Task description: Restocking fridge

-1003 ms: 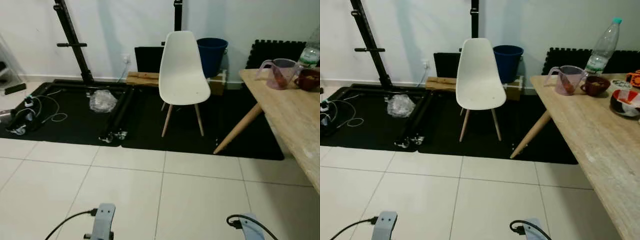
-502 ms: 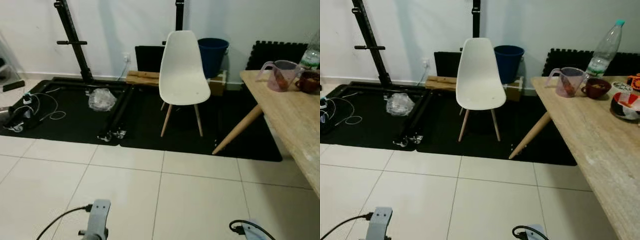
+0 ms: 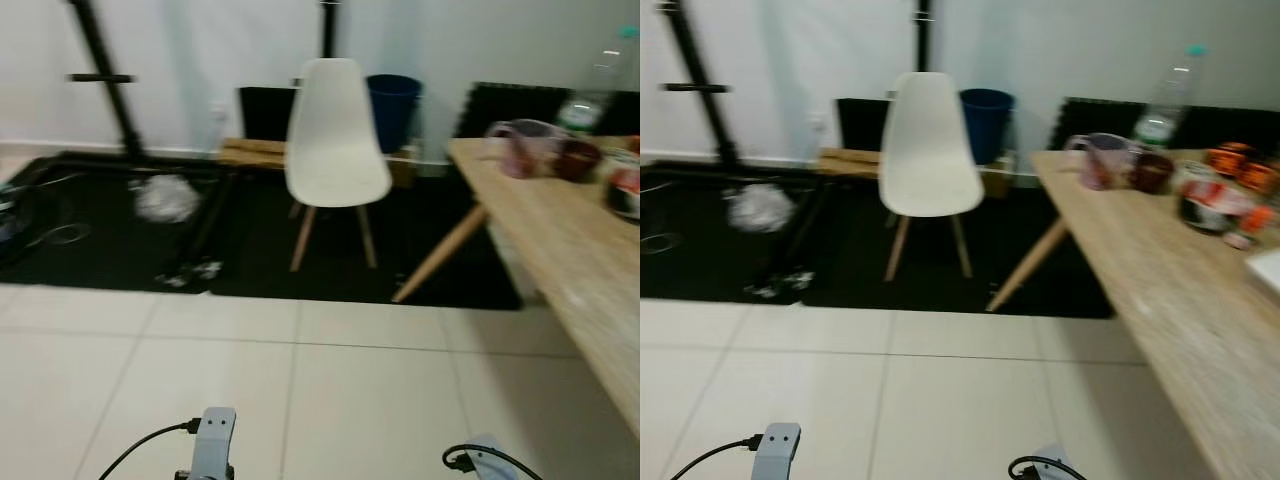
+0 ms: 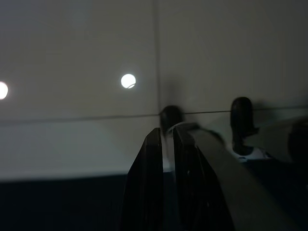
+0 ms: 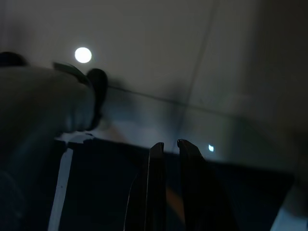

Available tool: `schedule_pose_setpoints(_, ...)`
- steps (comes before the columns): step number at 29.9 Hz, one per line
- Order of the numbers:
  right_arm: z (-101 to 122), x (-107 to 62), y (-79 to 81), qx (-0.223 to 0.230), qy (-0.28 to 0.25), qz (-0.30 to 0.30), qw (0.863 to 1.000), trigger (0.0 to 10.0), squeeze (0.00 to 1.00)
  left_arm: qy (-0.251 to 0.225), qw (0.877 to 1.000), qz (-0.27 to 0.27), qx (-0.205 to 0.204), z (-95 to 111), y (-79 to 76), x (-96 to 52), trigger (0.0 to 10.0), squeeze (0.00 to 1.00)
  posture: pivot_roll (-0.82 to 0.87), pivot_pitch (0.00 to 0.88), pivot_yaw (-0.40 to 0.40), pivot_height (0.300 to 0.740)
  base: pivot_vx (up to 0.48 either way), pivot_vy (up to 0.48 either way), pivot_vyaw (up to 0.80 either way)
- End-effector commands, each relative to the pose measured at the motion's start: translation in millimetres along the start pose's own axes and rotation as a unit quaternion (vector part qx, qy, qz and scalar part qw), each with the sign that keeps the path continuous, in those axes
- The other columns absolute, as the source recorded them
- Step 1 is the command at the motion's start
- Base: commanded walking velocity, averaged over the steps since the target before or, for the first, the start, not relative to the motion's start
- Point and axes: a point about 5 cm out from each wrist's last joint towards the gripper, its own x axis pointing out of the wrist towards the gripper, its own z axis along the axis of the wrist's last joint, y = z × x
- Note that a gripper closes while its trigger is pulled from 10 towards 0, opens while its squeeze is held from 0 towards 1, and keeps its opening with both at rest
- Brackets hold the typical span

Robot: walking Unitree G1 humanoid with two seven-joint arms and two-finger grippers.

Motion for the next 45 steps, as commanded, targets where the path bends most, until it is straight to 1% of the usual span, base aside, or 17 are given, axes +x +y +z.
schedule_pose_setpoints(1, -3.3, -0.6, -1.3, 0.0, 0.007, 0.001, 1.0, 10.0, 0.0, 0.001, 1.0, -0.008, -0.002, -2.6, -4.3, 0.3, 10.0, 0.0, 0.07, 0.0, -0.059, 0.74, 0.0, 0.0, -0.79)
schedule_pose_setpoints(6, -6.6, -1.2, -0.9, 0.009, 0.006, -0.001, 1.0, 10.0, 0.0, -0.006, 1.0, -0.005, -0.011, 1.8, -5.2, 1.0, 10.0, 0.0, 0.07, 0.0, -0.059, 0.74, 0.0, 0.0, -0.13)
schedule_pose_setpoints(11, -8.2, 0.2, 13.0, -0.002, 0.011, 0.013, 1.0, 10.0, 0.0, -0.002, 1.0, -0.01, -0.014, -3.7, -6.9, 0.5, 10.0, 0.0, 0.08, 0.0, -0.067, 0.74, 0.0, 0.0, 0.0)
schedule_pose_setpoints(16, -3.6, 1.8, 21.3, -0.009, 0.009, 0.02, 1.0, 10.0, 0.0, 0.001, 1.0, -0.014, -0.008, -4.7, -8.2, 0.6, 10.0, 0.0, 0.09, 0.0, -0.071, 0.74, 0.0, 0.0, 0.0)
schedule_pose_setpoints(22, 0.9, 2.9, 26.6, -0.015, 0.006, 0.024, 1.0, 10.0, 0.0, 0.005, 1.0, -0.017, -0.008, -4.9, -10.4, 1.0, 10.0, 0.0, 0.09, 0.003, -0.072, 0.74, 0.041, 0.0, 0.0)
schedule_pose_setpoints(27, -1.5, 2.3, 23.0, -0.016, 0.008, 0.023, 1.0, 10.0, 0.0, 0.003, 1.0, -0.022, -0.007, -1.4, -12.8, 1.8, 10.0, 0.0, 0.08, 0.004, -0.073, 0.74, 0.251, 0.0, 0.0)
schedule_pose_setpoints(45, 1.5, 2.8, 23.5, -0.028, 0.008, 0.023, 0.999, 10.0, 0.0, -0.001, 1.0, -0.028, 0.011, 4.1, -11.5, 2.2, 10.0, 0.0, 0.08, 0.0, -0.07, 0.74, 0.277, 0.0, 0.0)
